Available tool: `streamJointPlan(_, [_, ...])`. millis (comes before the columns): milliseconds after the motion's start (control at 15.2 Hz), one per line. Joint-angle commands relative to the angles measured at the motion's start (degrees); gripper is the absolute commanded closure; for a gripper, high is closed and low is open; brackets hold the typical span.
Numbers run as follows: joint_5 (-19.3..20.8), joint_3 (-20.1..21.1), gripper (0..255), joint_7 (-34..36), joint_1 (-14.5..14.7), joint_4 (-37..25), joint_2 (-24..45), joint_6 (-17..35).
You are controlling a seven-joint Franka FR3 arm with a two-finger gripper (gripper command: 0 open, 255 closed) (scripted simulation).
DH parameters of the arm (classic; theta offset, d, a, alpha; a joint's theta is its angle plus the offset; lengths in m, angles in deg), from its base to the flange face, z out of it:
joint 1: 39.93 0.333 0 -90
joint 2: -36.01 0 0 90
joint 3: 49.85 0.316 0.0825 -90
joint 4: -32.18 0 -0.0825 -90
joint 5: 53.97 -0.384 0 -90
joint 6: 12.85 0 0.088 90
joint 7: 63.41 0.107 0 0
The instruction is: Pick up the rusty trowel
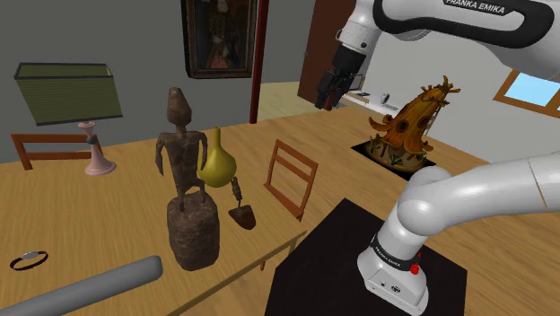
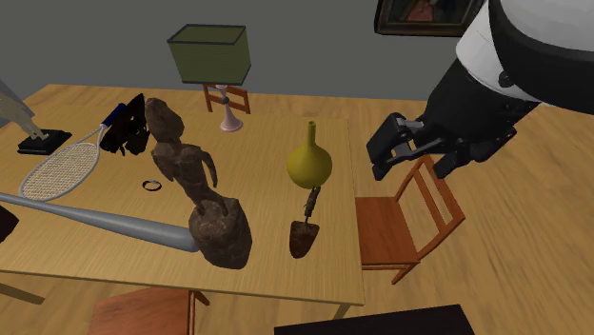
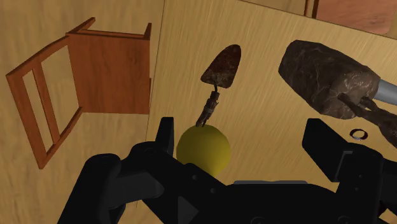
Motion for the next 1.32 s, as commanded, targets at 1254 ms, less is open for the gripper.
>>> streamJointPlan(1254, [-6.7,4.9,0,7.5,0.6,8.0,29.6,33.2])
